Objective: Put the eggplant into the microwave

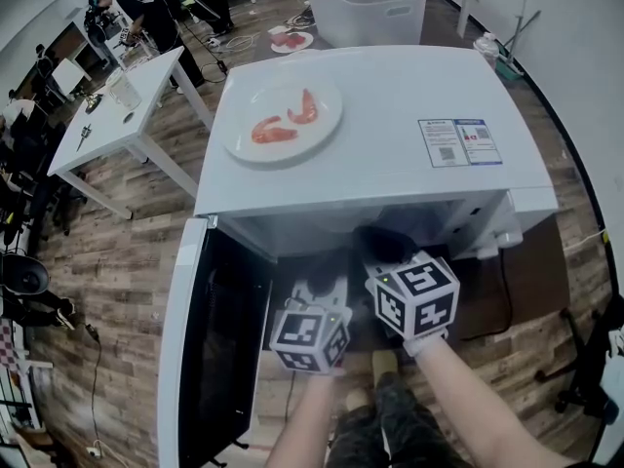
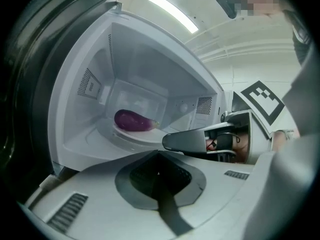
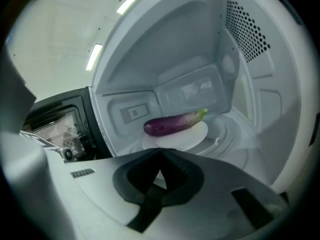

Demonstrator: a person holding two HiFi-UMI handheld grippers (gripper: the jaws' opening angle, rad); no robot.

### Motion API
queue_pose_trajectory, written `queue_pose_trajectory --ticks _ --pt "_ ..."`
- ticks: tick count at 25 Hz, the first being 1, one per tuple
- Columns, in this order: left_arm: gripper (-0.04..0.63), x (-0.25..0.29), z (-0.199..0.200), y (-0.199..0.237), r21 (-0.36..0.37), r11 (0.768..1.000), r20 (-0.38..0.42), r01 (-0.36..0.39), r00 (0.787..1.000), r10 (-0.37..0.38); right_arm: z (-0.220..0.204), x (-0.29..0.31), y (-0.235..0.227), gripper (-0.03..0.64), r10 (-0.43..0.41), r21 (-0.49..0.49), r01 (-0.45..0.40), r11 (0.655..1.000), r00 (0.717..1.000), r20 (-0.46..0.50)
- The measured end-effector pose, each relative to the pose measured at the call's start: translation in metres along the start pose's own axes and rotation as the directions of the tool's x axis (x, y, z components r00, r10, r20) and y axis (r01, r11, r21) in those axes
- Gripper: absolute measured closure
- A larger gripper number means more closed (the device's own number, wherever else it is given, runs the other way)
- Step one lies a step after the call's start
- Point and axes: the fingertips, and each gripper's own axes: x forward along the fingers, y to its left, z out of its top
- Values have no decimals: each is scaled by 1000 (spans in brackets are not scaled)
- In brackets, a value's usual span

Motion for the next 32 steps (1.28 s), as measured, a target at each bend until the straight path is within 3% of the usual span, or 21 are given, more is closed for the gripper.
queue_pose_trajectory --ticks 9,17,24,32 --pt "595 -4 -2 -4 1 1000 3 4 1000 -4 4 -2 4 612 28 5 -28 1000 999 35" --pt "595 -19 4 -1 23 998 62 -52 997 51 1 -16 18 611 90 2 -91 996 989 115" --pt "595 -37 3 -18 60 994 115 -88 990 81 -7 -47 13 614 -20 -80 39 996 975 223" --pt "595 -55 -1 -39 59 998 128 -38 991 30 -26 -72 32 614 9 -106 14 994 976 219"
